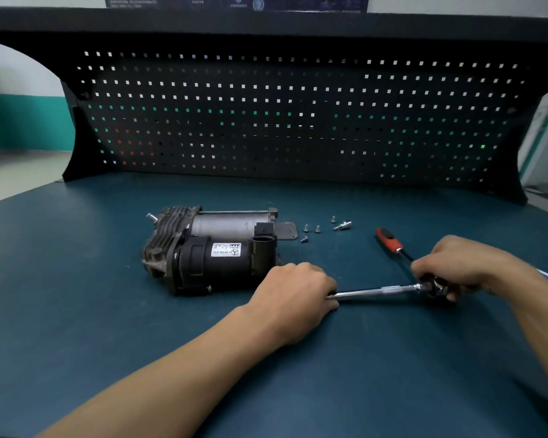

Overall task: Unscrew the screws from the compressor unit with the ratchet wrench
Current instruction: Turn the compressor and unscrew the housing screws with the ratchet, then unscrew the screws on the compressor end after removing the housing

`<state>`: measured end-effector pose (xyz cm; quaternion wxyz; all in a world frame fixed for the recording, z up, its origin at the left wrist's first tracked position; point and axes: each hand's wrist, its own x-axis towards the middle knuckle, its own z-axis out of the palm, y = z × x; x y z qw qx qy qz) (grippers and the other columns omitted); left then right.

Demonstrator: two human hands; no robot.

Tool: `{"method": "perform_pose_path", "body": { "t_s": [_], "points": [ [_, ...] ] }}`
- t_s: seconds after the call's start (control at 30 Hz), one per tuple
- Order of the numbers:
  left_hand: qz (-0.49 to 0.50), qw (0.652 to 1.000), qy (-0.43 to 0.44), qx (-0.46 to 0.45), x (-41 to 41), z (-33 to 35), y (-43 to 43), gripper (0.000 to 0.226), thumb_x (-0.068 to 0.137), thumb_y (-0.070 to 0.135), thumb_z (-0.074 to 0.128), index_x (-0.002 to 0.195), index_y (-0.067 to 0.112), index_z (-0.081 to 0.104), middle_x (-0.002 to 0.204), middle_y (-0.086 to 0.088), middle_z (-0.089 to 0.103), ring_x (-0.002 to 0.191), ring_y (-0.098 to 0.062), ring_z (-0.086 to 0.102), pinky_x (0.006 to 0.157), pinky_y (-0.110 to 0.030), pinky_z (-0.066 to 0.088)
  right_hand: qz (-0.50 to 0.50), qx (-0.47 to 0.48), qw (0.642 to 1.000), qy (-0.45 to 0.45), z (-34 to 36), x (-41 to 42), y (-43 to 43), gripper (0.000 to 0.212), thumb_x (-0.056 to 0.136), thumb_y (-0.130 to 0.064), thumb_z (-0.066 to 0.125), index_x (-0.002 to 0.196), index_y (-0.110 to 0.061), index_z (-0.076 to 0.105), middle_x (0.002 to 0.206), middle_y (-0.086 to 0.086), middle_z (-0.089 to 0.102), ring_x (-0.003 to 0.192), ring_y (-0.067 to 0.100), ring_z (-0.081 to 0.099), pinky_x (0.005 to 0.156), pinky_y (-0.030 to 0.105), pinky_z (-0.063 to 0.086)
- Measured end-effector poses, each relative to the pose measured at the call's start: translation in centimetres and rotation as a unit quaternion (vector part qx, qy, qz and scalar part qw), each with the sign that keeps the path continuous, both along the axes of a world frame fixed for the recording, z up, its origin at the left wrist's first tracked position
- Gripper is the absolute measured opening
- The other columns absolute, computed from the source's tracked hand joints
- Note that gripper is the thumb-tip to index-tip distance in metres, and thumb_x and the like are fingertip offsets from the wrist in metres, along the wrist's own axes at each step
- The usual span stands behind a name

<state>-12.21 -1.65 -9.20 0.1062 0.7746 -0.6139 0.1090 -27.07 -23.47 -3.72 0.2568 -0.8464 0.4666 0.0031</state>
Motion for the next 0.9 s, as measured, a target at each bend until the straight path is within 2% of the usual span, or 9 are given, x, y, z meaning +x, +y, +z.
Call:
{"method": "perform_pose_path", "body": {
  "t_s": [0.1, 0.17, 0.27, 0.37, 0.47, 0.57, 0.73, 0.83, 0.9],
  "points": [
    [-0.007, 1.0, -0.001, -0.001, -0.5, -0.2, -0.9, 0.026, 0.102, 0.04, 0.044, 0.11, 0.025, 0.064, 0.106, 0.002, 0.06, 0.096, -0.031, 0.059, 0.071, -0.037, 0.042, -0.049, -0.093, 0.994, 0.023, -0.4, -0.2, -1.4, 0.023, 0.082, -0.025, 0.065, 0.069, -0.005, 0.066, 0.051, 0.008, 0.066, 0.051, 0.022, 0.061, 0.046, 0.023, 0.04],
    [-0.004, 1.0, 0.009, -0.003, -0.5, -0.3, -1.3, 0.026, 0.102, 0.038, 0.043, 0.112, 0.026, 0.064, 0.108, 0.003, 0.059, 0.098, -0.03, 0.059, 0.073, -0.036, 0.043, -0.065, -0.147, 0.987, 0.024, -1.0, -0.1, -2.4, 0.025, 0.084, -0.03, 0.067, 0.074, -0.008, 0.073, 0.057, 0.006, 0.071, 0.067, 0.022, 0.067, 0.062, 0.029, 0.054],
    [-0.011, 1.0, 0.007, 0.004, -0.4, -0.2, -1.1, 0.026, 0.101, 0.038, 0.045, 0.115, 0.029, 0.065, 0.109, 0.006, 0.06, 0.101, -0.028, 0.059, 0.076, -0.037, 0.048, -0.082, -0.171, 0.98, -0.058, -2.2, -0.2, -3.7, 0.021, 0.082, -0.033, 0.075, 0.073, -0.015, 0.075, 0.078, 0.006, 0.072, 0.087, 0.027, 0.066, 0.083, 0.036, 0.056],
    [-0.038, 0.997, -0.013, -0.072, 0.2, 0.9, 0.2, 0.021, 0.098, 0.037, 0.054, 0.108, 0.028, 0.07, 0.105, 0.008, 0.067, 0.1, -0.023, 0.063, 0.078, -0.038, 0.053, -0.116, -0.22, 0.948, -0.196, -2.5, 0.1, -4.2, 0.004, 0.08, -0.019, 0.077, 0.078, -0.017, 0.074, 0.095, 0.011, 0.073, 0.095, 0.03, 0.064, 0.087, 0.028, 0.05],
    [-0.037, 0.967, 0.004, -0.252, 1.5, 3.2, 1.8, 0.007, 0.087, 0.022, 0.071, 0.09, 0.018, 0.077, 0.085, 0.003, 0.074, 0.08, -0.024, 0.07, 0.068, -0.039, 0.057, -0.096, -0.292, 0.895, -0.324, -1.6, 0.2, -3.2, 0.009, 0.082, -0.009, 0.07, 0.084, -0.014, 0.077, 0.087, 0.007, 0.075, 0.083, 0.023, 0.066, 0.079, 0.019, 0.044],
    [0.009, 0.933, 0.036, -0.358, 3.7, 5.5, 4.0, 0.012, 0.083, 0.03, 0.069, 0.084, 0.02, 0.077, 0.075, 0.007, 0.073, 0.066, -0.017, 0.066, 0.066, -0.035, 0.056, 0.027, -0.256, 0.869, -0.422, -1.9, 1.9, 2.3, 0.007, 0.079, -0.011, 0.075, 0.078, -0.018, 0.076, 0.069, -0.007, 0.07, 0.06, -0.001, 0.063, 0.066, 0.016, 0.051],
    [0.101, 0.965, 0.062, -0.233, 10.1, 5.4, 9.0, 0.018, 0.078, 0.05, 0.076, 0.084, 0.034, 0.074, 0.074, 0.022, 0.058, 0.079, -0.004, 0.053, 0.075, -0.036, 0.048, 0.233, -0.137, 0.881, -0.389, -4.9, 5.7, 13.2, 0.014, 0.08, -0.018, 0.078, 0.067, -0.018, 0.072, 0.058, -0.013, 0.064, 0.053, -0.002, 0.057, 0.058, 0.015, 0.045],
    [0.105, 0.977, 0.084, -0.164, 12.9, 4.6, 12.2, 0.045, 0.071, 0.065, 0.072, 0.096, 0.029, 0.075, 0.097, 0.014, 0.067, 0.1, -0.018, 0.052, 0.093, -0.039, 0.045, 0.303, -0.125, 0.885, -0.331, -5.9, 6.4, 17.3, 0.017, 0.083, -0.033, 0.072, 0.071, -0.021, 0.073, 0.059, -0.014, 0.065, 0.059, 0.002, 0.061, 0.06, 0.023, 0.05],
    [0.108, 0.977, 0.117, -0.145, 13.9, 3.6, 13.7, 0.06, 0.065, 0.073, 0.065, 0.108, 0.032, 0.071, 0.115, 0.013, 0.062, 0.114, -0.019, 0.047, 0.104, -0.04, 0.039, 0.349, -0.177, 0.87, -0.299, -5.9, 7.2, 19.3, 0.02, 0.086, -0.041, 0.063, 0.079, -0.024, 0.073, 0.068, -0.011, 0.068, 0.065, 0.008, 0.062, 0.062, 0.028, 0.05]
  ]
}}
